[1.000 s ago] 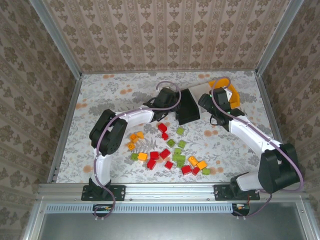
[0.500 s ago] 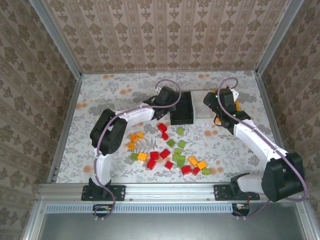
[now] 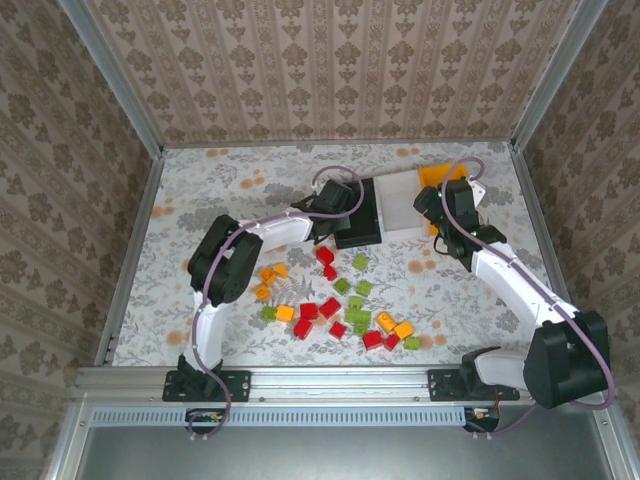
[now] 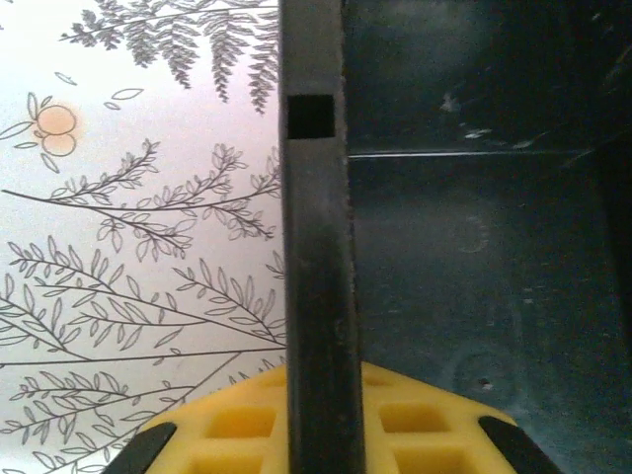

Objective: Sort the legos into containers by color

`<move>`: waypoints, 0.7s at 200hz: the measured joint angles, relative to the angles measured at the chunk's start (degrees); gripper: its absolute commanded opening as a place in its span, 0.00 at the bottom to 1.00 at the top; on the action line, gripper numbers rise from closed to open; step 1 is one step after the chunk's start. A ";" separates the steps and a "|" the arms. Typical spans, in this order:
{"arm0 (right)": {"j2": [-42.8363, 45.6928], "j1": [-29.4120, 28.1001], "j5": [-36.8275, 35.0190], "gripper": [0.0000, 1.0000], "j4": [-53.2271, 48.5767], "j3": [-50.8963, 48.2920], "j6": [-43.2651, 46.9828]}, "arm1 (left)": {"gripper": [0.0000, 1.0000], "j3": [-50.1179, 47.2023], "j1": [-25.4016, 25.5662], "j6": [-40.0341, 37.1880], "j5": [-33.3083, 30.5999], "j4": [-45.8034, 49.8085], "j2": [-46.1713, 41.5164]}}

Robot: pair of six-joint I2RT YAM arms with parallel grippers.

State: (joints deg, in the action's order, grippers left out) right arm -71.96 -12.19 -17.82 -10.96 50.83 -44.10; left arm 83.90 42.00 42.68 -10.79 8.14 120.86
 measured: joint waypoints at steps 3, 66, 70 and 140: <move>0.04 0.04 0.00 0.86 0.00 -0.02 0.00 | 0.02 -0.02 -0.11 0.07 0.00 0.07 0.00; 0.76 0.04 0.02 0.86 0.04 -0.59 0.90 | 0.00 -1.11 -9.25 -8.98 2.82 7.04 -3.85; 0.81 0.04 0.02 0.86 0.04 -0.68 0.96 | 0.00 -1.44 -10.08 -9.84 2.86 7.61 -4.33; 1.42 0.04 0.26 0.85 0.24 -1.51 1.27 | 0.00 -7.23 -18.45 -19.67 2.05 15.26 -10.82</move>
State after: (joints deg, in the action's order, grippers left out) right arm -70.54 -12.14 -17.56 -10.72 49.32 -42.83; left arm 76.66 23.55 23.00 -8.73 23.40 110.04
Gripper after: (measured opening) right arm 0.855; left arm 0.152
